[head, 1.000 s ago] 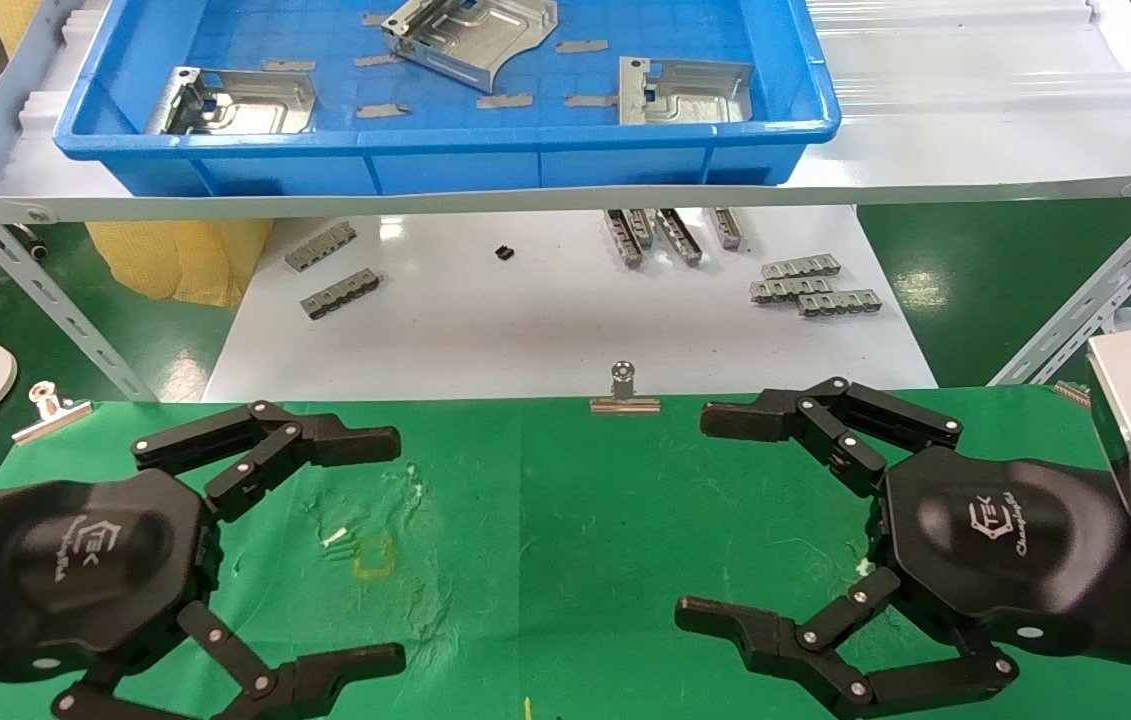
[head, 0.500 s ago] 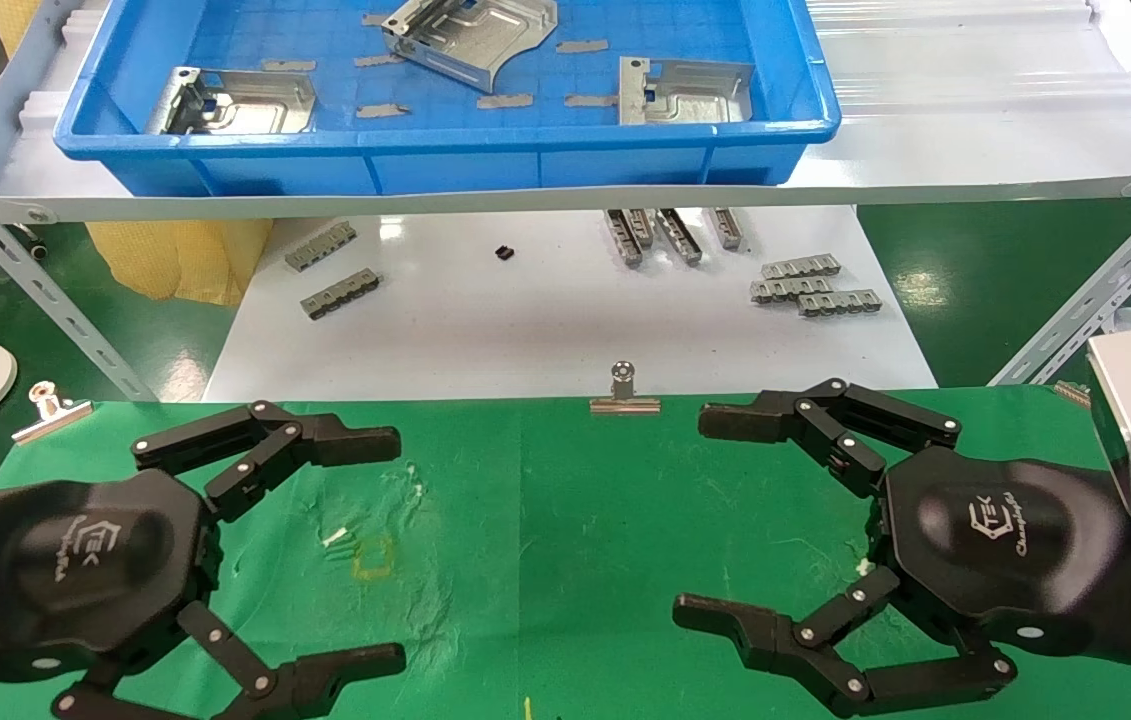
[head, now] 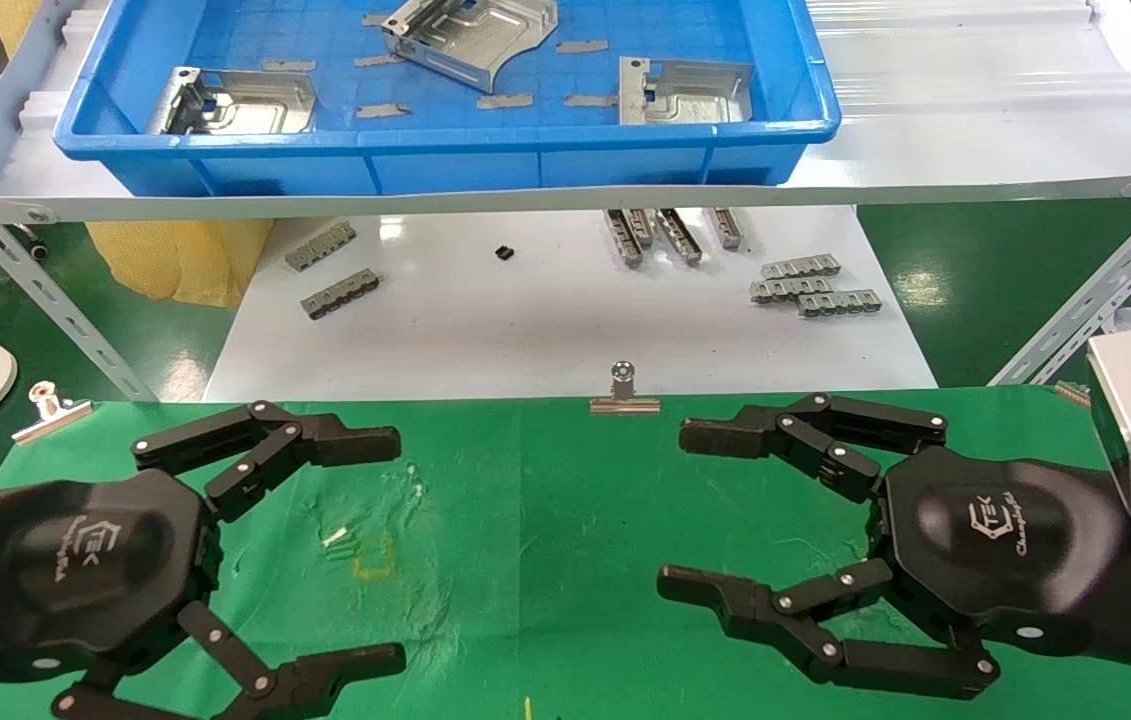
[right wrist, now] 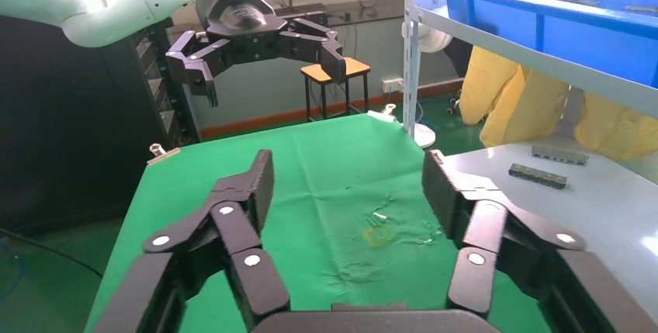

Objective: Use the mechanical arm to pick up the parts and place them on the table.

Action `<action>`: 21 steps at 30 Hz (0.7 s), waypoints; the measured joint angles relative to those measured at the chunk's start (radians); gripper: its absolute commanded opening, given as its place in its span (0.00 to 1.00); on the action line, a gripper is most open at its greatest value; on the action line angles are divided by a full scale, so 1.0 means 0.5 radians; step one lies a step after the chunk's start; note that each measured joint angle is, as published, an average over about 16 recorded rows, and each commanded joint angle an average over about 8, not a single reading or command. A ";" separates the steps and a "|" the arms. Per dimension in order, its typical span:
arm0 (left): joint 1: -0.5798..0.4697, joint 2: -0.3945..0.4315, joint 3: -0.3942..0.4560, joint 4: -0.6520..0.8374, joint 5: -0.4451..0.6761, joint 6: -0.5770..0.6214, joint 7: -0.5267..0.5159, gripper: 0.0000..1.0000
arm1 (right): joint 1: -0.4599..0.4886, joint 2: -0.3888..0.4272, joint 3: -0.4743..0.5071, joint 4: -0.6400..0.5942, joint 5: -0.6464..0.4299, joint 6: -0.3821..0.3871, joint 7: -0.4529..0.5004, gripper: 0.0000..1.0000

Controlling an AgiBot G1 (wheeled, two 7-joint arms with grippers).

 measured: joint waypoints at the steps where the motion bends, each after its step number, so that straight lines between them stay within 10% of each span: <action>1: 0.000 0.000 0.000 0.000 0.000 0.000 0.000 1.00 | 0.000 0.000 0.000 0.000 0.000 0.000 0.000 0.00; 21: 0.000 0.000 0.000 -0.001 0.000 0.000 0.000 1.00 | 0.000 0.000 0.000 0.000 0.000 0.000 0.000 0.00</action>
